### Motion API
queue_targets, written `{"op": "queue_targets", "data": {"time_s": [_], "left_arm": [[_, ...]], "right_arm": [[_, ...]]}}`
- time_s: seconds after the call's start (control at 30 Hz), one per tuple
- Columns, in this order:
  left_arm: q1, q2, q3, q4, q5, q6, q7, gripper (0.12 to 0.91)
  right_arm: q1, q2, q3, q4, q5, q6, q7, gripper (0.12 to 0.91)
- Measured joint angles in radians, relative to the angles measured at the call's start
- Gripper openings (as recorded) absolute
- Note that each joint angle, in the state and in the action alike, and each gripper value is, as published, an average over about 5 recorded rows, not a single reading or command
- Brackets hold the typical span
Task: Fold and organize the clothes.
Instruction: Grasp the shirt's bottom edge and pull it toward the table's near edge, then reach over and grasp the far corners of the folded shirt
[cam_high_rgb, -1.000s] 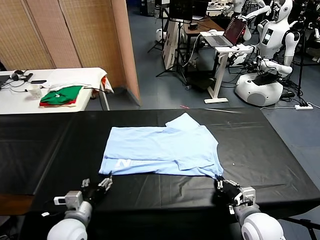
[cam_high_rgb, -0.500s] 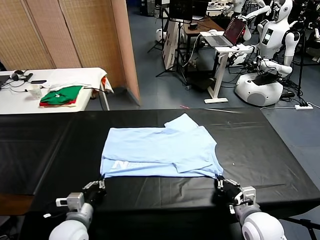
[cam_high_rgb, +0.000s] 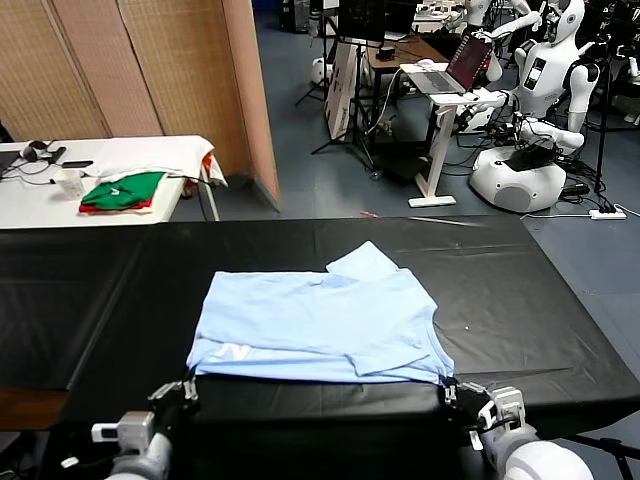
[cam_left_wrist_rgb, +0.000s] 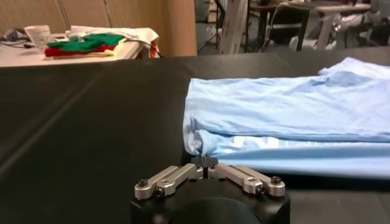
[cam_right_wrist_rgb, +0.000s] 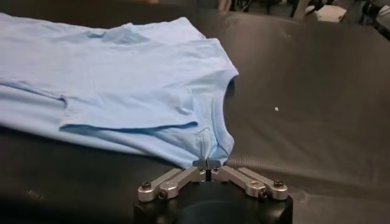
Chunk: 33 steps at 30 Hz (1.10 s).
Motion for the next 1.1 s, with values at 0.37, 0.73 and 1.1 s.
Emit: {"op": "queue_targets", "data": {"time_s": [0.37,0.73,1.1], "left_arm": [[0.078,0.003,-0.015,-0.063,0.012,0.031,-0.031,0.341],[0.094,0.032,-0.076,-0.159,-0.066,0.127,-0.035,0.89],[-0.246,0.131,-0.059,-0.046,-0.283,0.201,0.005,0.907]], "right_arm": [[-0.01,-0.011,0.037,0.084,0.054,0.0,0.003,0.863],[0.304,-0.045,-0.019,-0.046,0.152,0.0,0.026,0.907],[0.696,-0.019,-0.219,-0.358,0.198,0.0,0.059,0.907]]}}
